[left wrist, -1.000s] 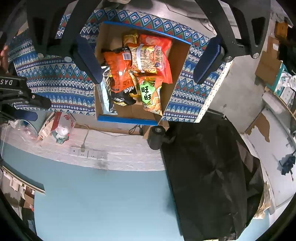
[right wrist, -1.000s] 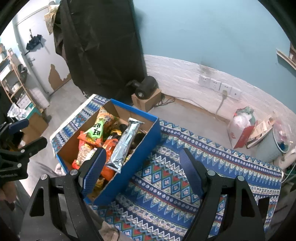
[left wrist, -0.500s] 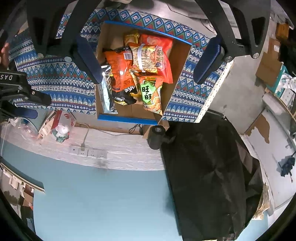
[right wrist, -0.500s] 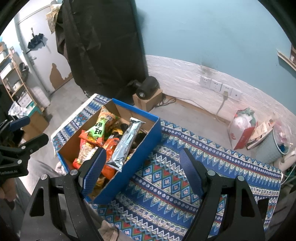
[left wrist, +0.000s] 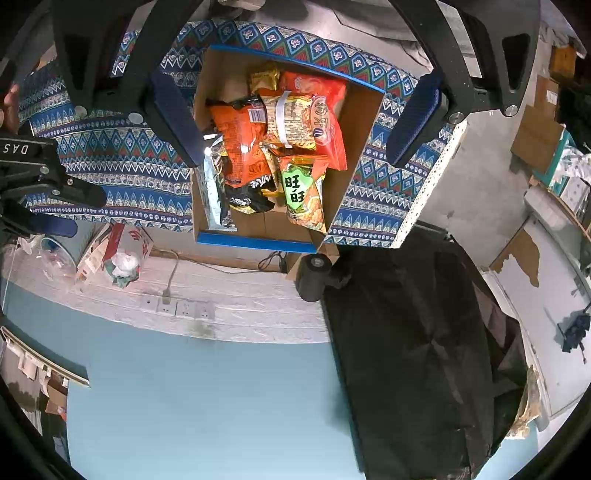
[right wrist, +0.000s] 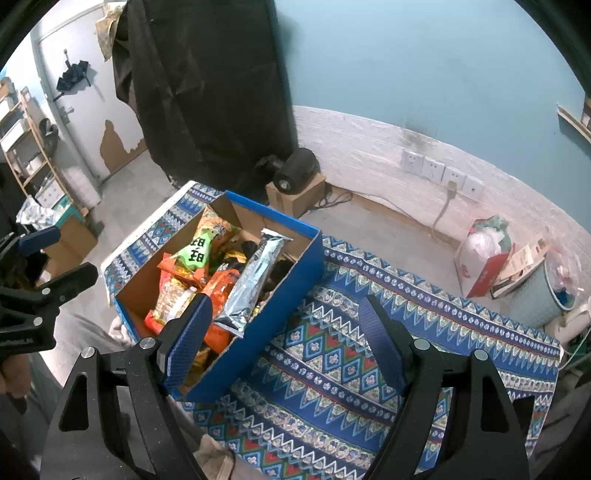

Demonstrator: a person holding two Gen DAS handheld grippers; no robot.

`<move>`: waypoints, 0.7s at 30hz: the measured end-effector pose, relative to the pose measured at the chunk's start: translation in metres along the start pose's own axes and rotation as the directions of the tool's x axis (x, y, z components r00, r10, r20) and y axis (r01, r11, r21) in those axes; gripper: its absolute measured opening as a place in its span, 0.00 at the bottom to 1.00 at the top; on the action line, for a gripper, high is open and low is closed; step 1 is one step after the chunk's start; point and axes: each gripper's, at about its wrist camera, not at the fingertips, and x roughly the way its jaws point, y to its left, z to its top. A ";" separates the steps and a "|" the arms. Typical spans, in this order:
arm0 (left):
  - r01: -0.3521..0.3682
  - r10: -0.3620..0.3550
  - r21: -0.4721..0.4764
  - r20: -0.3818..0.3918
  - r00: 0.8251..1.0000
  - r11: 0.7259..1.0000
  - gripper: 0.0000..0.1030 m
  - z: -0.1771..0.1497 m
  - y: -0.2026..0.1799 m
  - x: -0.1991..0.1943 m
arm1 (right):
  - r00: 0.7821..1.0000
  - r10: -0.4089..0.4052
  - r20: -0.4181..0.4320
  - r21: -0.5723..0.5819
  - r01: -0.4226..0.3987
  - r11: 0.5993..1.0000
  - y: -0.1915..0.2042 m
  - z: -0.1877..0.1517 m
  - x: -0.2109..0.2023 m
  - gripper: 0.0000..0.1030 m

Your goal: Organize snacks

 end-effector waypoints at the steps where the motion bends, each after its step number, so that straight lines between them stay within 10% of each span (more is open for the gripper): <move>1: -0.001 0.001 0.000 0.001 1.000 1.000 0.96 0.000 0.000 -0.001 | 1.000 0.000 0.000 -0.002 0.000 1.000 0.000 0.000 0.000 0.78; 21: -0.031 0.031 0.004 0.005 0.999 0.999 0.96 -0.001 0.000 0.000 | 1.000 -0.007 0.000 -0.001 0.007 1.000 -0.002 0.000 -0.001 0.78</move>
